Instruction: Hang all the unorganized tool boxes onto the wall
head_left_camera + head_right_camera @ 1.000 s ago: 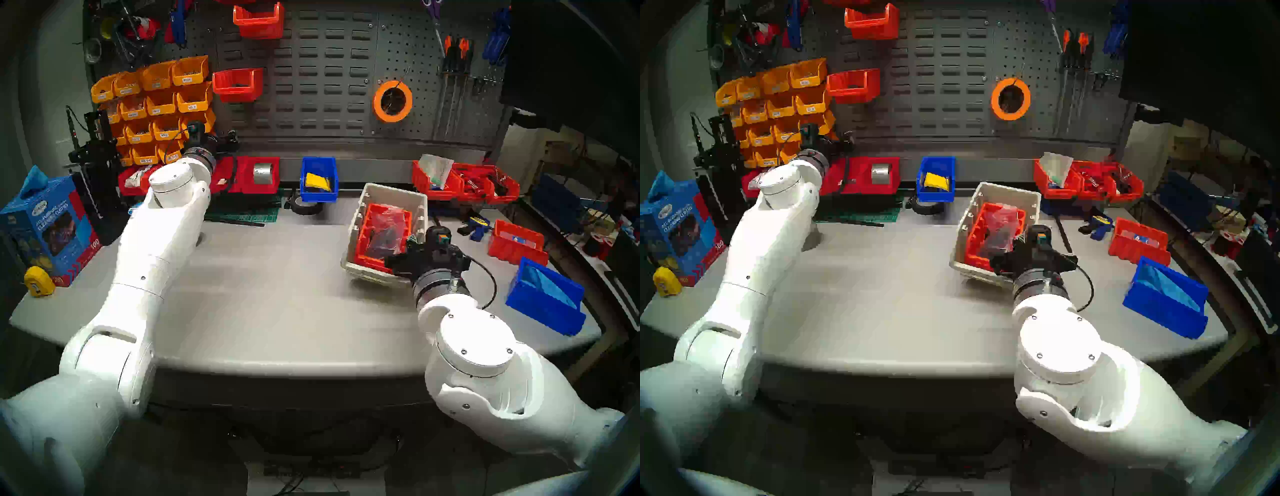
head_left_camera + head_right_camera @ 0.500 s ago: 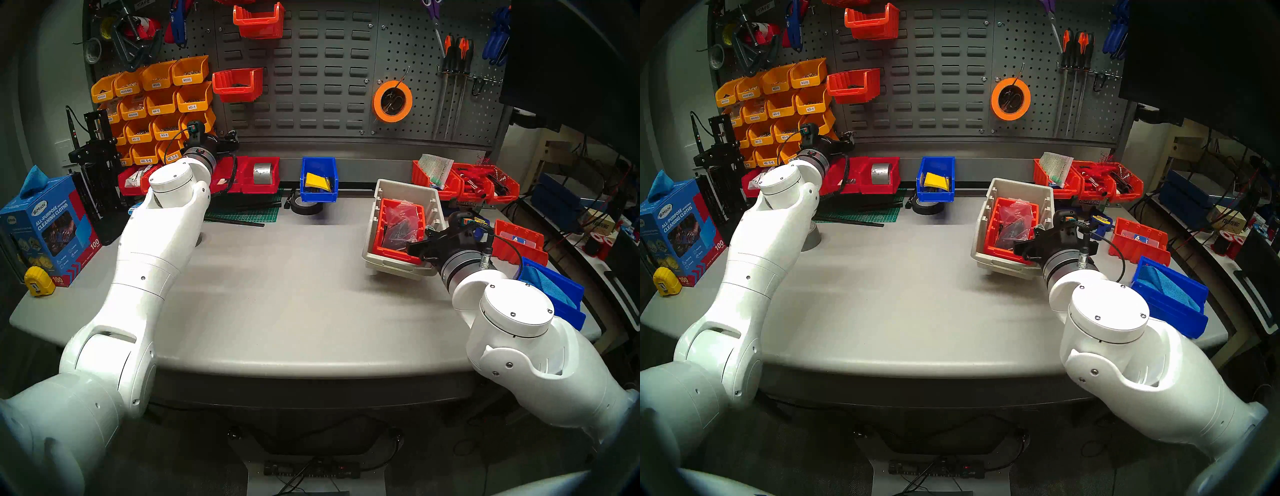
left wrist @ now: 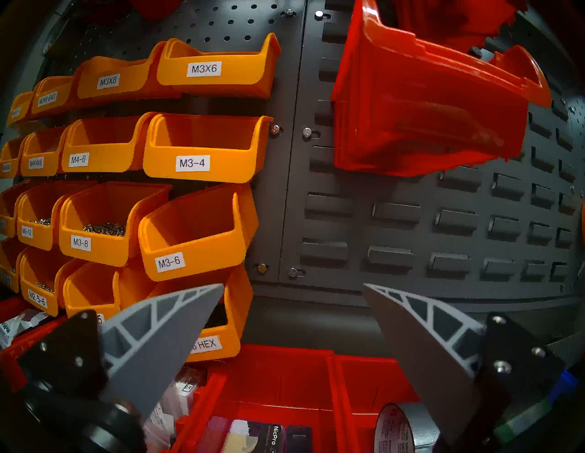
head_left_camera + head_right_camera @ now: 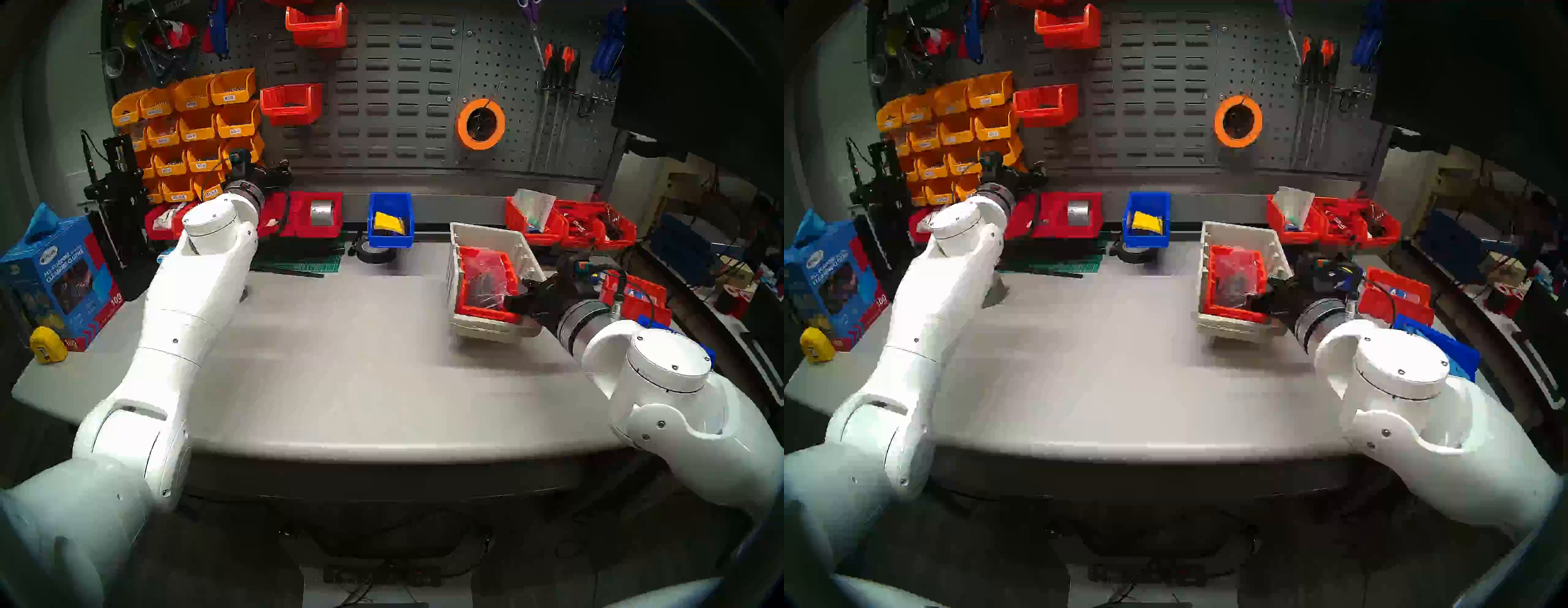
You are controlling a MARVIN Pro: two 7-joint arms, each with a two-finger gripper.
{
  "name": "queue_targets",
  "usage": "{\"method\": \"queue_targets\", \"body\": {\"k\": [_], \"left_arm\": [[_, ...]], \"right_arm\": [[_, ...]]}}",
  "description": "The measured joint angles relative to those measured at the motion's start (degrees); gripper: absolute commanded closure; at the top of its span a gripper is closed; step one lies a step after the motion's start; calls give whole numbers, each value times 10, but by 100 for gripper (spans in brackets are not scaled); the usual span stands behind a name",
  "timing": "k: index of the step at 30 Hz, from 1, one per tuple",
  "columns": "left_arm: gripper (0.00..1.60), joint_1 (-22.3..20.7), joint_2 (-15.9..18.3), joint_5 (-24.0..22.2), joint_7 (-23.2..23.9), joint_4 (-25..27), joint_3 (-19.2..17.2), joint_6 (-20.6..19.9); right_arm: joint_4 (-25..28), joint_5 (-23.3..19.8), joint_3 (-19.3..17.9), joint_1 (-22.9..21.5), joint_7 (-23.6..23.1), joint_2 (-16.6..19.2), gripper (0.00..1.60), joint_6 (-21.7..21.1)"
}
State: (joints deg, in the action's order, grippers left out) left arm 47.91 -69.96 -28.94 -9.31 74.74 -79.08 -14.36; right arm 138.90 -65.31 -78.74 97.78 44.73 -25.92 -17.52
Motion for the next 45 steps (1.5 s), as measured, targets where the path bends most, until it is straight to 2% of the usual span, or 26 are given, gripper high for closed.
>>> {"method": "queue_targets", "body": {"k": [10, 18, 23, 28, 36, 45], "left_arm": [[0, 0, 0, 0, 0, 0, 0, 0], [0, 0, 0, 0, 0, 0, 0, 0], [0, 0, 0, 0, 0, 0, 0, 0], [0, 0, 0, 0, 0, 0, 0, 0], [0, 0, 0, 0, -1, 0, 0, 0], [0, 0, 0, 0, -1, 0, 0, 0]], "right_arm": [[1, -21, -72, 67, -47, 36, 160, 31], [-12, -17, -134, 121, -84, 44, 160, 64], [-48, -3, -165, 151, -140, 47, 160, 93], [-81, 17, -156, 156, -193, 53, 160, 122], [-120, 38, -94, 125, -253, 58, 160, 143], [-131, 59, -56, 82, -277, 40, 160, 144]]}}
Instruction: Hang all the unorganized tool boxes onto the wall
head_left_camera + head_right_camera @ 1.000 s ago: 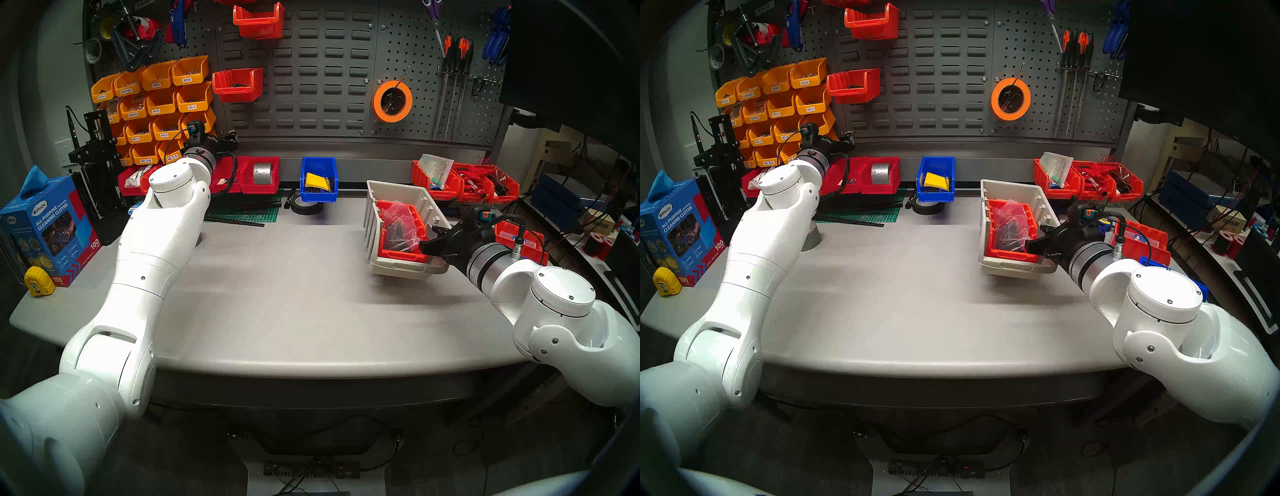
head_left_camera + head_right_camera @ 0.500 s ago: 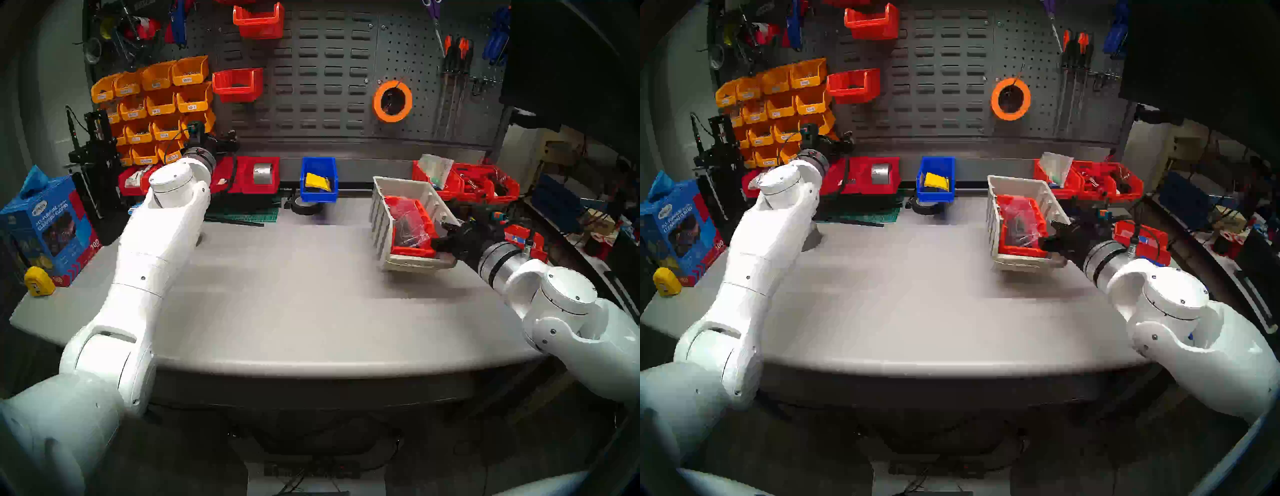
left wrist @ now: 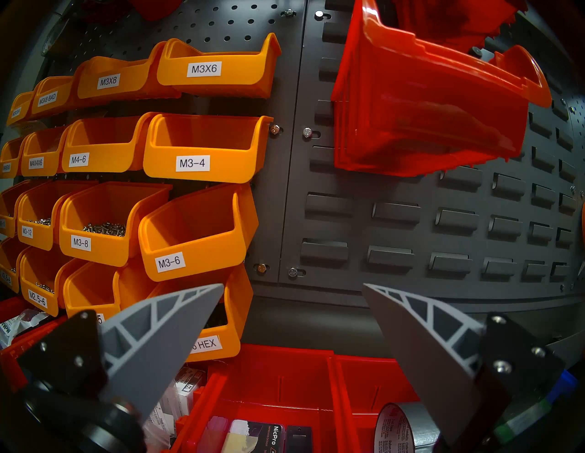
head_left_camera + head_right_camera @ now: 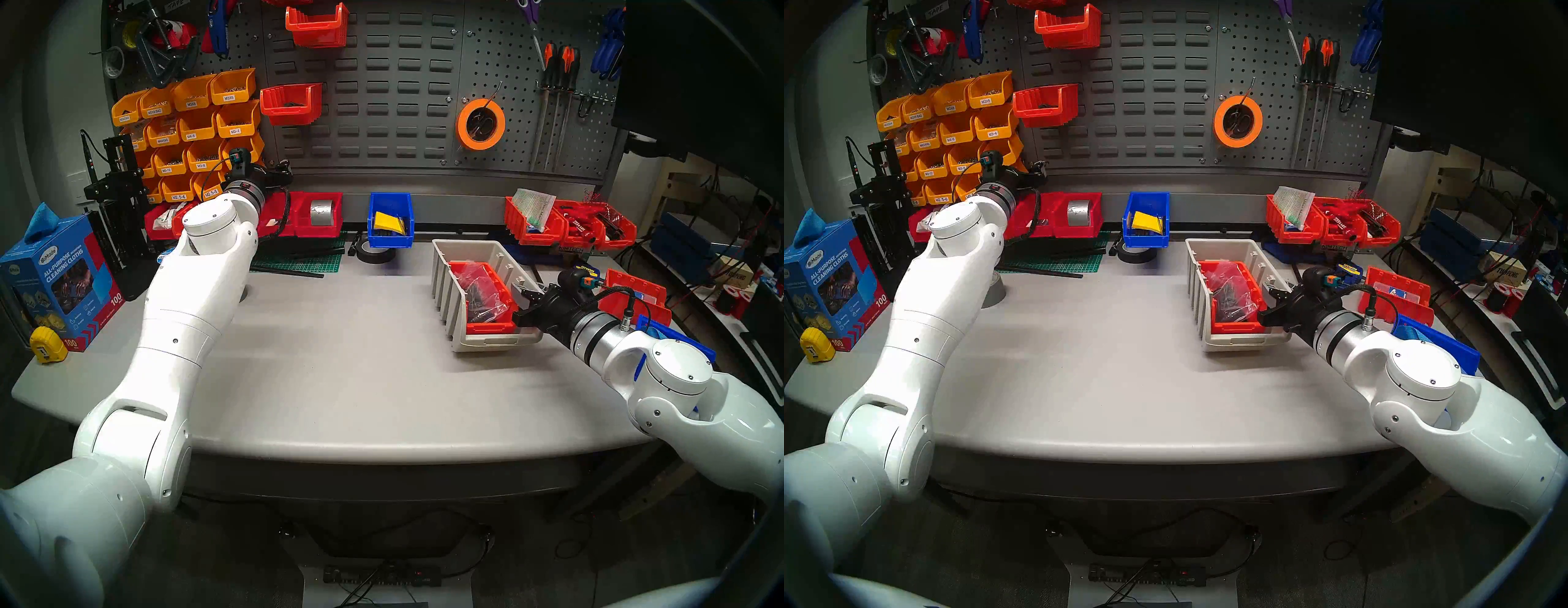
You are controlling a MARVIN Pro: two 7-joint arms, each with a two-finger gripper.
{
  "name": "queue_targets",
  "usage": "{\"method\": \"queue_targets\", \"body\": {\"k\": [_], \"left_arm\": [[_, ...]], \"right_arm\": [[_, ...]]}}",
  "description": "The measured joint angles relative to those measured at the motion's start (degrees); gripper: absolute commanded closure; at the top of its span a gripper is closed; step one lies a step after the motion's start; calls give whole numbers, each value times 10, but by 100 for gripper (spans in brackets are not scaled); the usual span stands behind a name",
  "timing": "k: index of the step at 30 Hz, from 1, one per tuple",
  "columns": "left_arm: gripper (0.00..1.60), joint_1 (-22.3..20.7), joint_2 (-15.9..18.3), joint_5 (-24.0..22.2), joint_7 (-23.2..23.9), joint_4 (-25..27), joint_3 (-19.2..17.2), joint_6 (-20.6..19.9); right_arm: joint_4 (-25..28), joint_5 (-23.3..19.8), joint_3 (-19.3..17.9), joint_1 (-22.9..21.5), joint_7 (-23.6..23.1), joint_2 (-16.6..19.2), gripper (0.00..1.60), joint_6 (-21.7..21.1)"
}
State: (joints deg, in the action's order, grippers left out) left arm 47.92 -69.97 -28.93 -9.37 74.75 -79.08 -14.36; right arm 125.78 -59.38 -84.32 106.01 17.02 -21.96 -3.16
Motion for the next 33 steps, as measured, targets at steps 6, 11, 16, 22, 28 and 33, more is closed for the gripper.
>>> {"method": "queue_targets", "body": {"k": [6, 11, 16, 22, 28, 33], "left_arm": [[0, 0, 0, 0, 0, 0, 0, 0], [0, 0, 0, 0, 0, 0, 0, 0], [0, 0, 0, 0, 0, 0, 0, 0], [0, 0, 0, 0, 0, 0, 0, 0], [0, 0, 0, 0, 0, 0, 0, 0], [0, 0, 0, 0, 0, 0, 0, 0]], "right_arm": [[-9, 15, 12, -26, -6, -20, 160, 0], [-22, 28, 24, -51, -7, -42, 160, -1], [-38, 42, 39, -74, -6, -65, 160, -2], [-53, 59, 55, -101, 1, -96, 160, -2], [-60, 76, 64, -127, 7, -128, 160, -2], [-73, 94, 77, -153, 11, -159, 160, -2]]}}
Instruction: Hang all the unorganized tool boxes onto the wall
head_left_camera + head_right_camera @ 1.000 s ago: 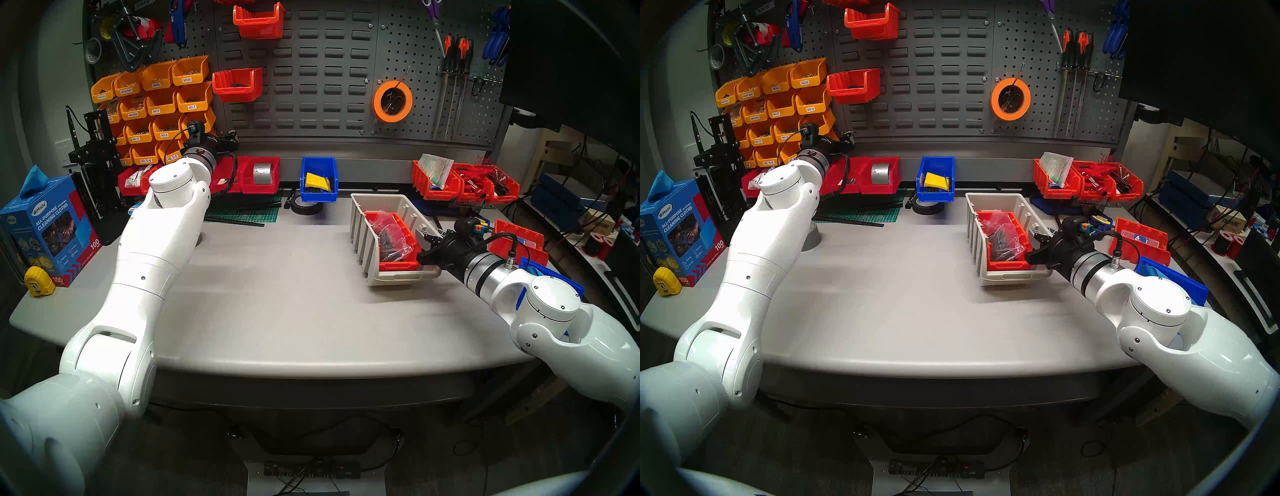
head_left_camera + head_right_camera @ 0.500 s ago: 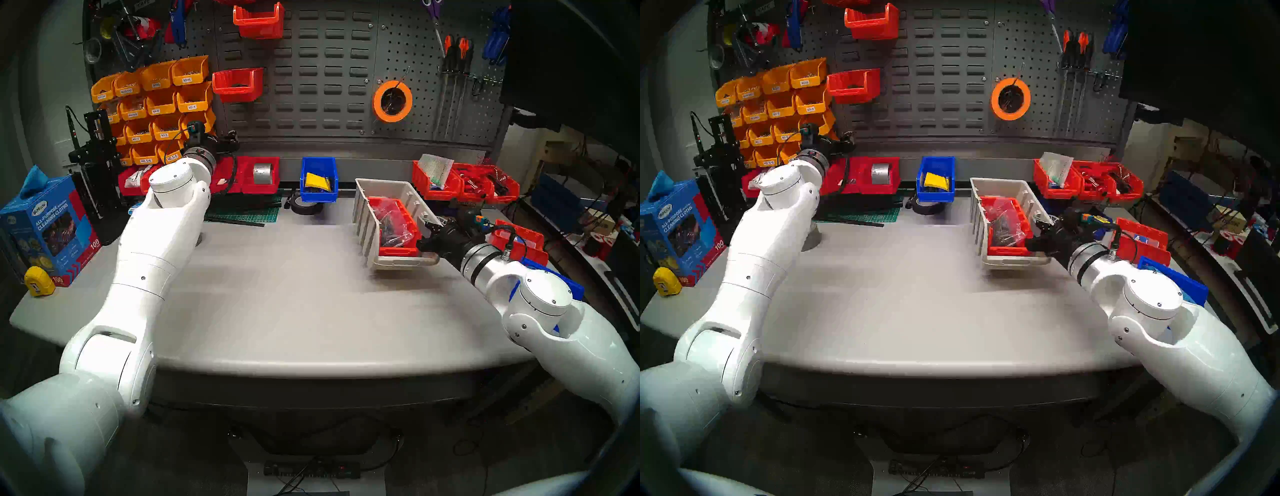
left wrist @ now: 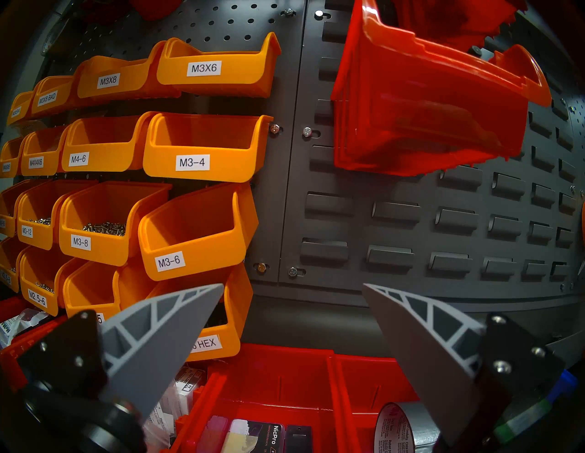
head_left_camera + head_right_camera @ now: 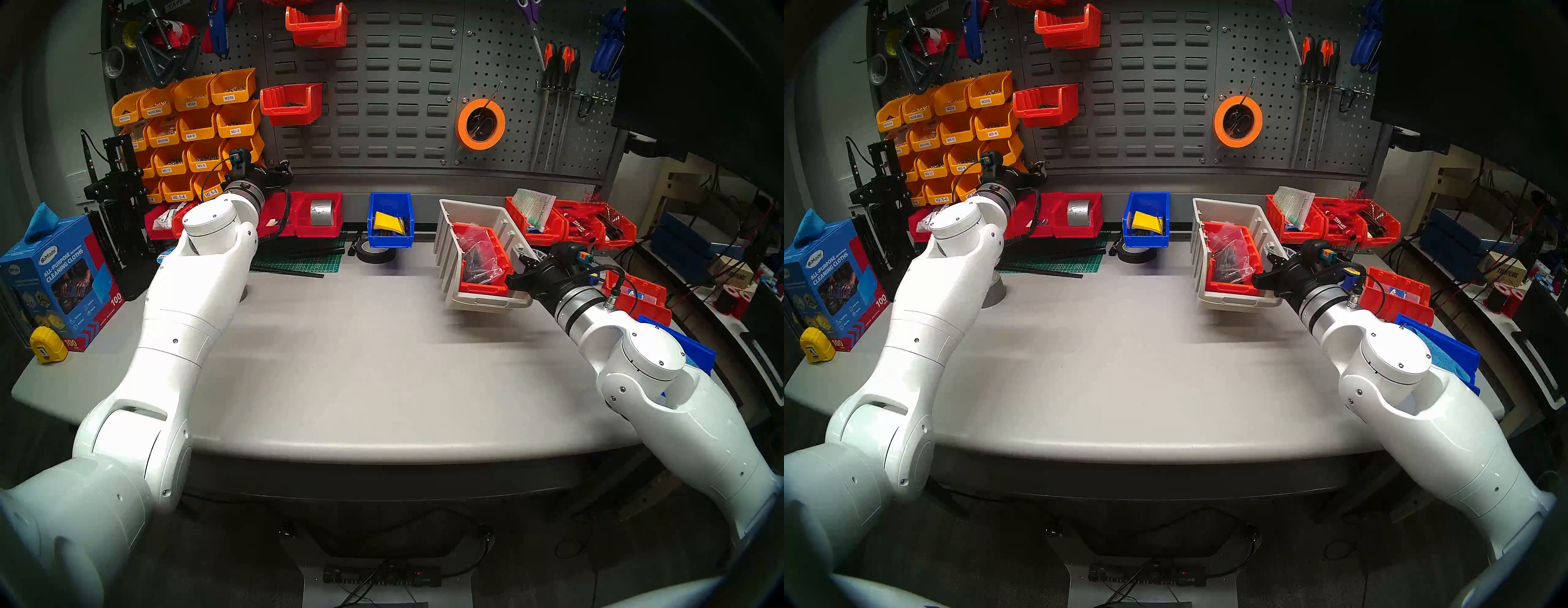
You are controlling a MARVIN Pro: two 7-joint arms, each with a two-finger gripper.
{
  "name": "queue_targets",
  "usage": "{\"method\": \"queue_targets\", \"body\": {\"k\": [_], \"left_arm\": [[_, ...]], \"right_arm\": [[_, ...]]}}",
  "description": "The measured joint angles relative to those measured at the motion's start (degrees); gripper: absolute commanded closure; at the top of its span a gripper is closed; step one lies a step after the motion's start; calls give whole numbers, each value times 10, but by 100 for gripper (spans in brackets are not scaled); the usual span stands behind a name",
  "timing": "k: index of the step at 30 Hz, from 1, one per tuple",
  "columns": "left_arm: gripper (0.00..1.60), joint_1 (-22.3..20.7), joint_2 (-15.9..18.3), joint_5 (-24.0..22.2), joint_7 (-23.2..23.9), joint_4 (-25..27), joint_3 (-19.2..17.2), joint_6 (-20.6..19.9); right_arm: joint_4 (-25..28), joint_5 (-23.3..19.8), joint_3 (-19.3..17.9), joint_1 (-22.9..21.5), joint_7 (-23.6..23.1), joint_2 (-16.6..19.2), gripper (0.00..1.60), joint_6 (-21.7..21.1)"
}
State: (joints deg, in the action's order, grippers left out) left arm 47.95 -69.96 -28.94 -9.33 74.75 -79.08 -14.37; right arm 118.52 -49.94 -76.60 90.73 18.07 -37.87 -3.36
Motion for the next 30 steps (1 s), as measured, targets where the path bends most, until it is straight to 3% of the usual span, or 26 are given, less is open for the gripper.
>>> {"method": "queue_targets", "body": {"k": [18, 30], "left_arm": [[0, 0, 0, 0, 0, 0, 0, 0], [0, 0, 0, 0, 0, 0, 0, 0]], "right_arm": [[-84, 88, 43, -78, 8, -107, 160, -5], [-161, 146, 50, -131, -27, -172, 160, 0]]}}
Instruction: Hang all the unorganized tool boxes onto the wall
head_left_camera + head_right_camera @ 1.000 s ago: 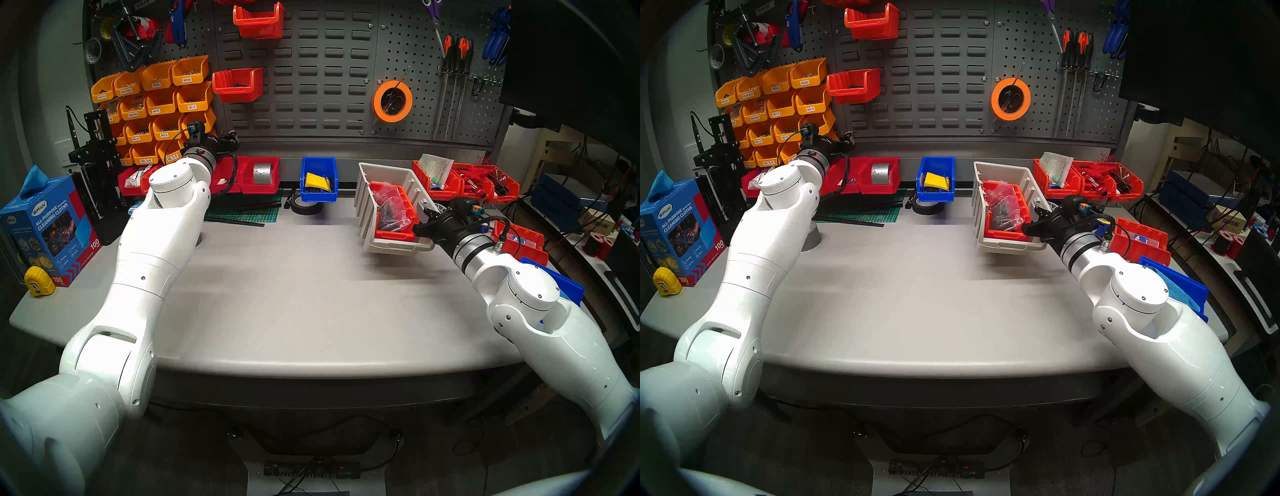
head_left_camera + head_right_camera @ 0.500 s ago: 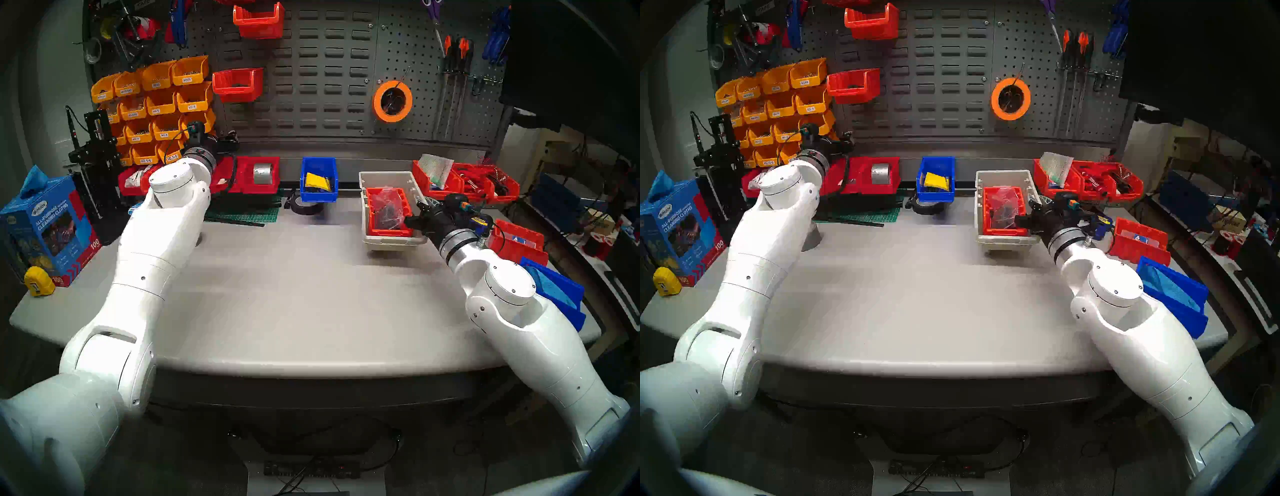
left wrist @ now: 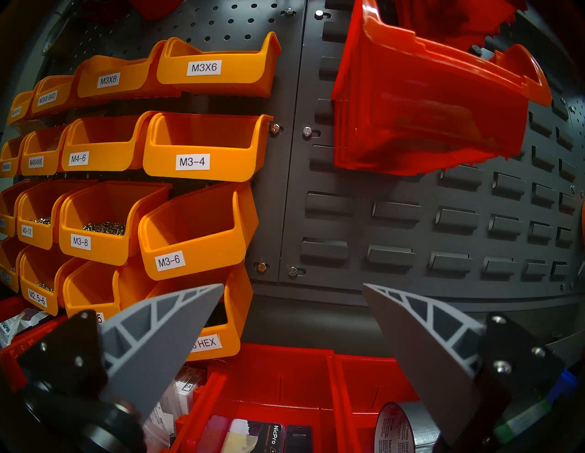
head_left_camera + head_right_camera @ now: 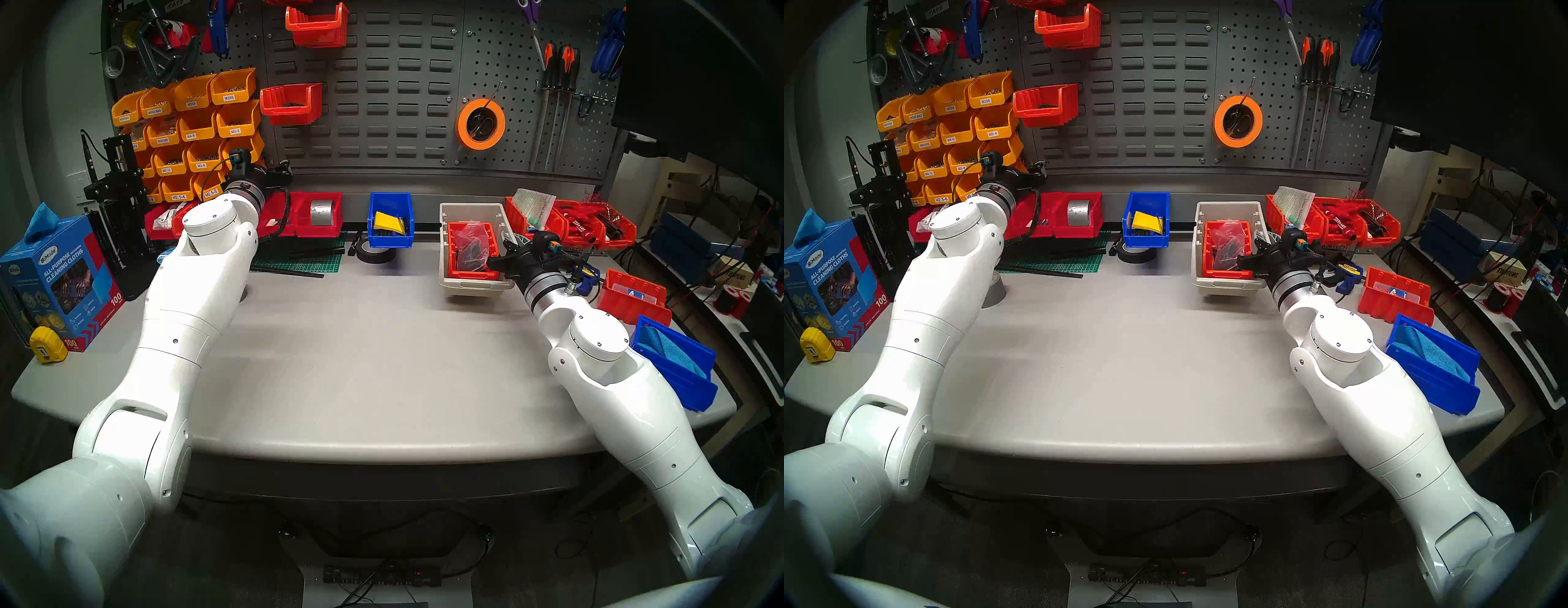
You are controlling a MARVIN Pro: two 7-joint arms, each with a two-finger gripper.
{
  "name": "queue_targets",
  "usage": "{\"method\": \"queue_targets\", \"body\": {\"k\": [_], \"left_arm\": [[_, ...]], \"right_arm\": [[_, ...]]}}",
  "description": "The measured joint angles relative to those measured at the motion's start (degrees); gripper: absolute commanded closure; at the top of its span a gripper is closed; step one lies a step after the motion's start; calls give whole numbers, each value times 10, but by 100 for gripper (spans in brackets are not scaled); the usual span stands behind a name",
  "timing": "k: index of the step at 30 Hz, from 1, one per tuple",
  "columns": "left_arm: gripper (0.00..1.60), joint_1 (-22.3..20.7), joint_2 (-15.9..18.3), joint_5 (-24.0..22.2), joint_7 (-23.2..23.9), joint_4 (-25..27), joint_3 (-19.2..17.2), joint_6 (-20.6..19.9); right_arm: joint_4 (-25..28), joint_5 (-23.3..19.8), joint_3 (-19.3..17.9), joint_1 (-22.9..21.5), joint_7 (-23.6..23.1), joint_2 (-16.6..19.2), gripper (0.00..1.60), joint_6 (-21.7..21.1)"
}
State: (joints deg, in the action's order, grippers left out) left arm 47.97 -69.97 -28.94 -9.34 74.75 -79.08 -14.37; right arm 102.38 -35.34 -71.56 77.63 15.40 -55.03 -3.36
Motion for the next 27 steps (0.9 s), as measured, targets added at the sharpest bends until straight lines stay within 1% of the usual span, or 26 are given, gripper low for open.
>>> {"method": "queue_targets", "body": {"k": [14, 27], "left_arm": [[0, 0, 0, 0, 0, 0, 0, 0], [0, 0, 0, 0, 0, 0, 0, 0]], "right_arm": [[-97, 49, -1, -59, -59, -62, 160, 12], [-174, 81, -9, -111, -114, -102, 160, 25]]}}
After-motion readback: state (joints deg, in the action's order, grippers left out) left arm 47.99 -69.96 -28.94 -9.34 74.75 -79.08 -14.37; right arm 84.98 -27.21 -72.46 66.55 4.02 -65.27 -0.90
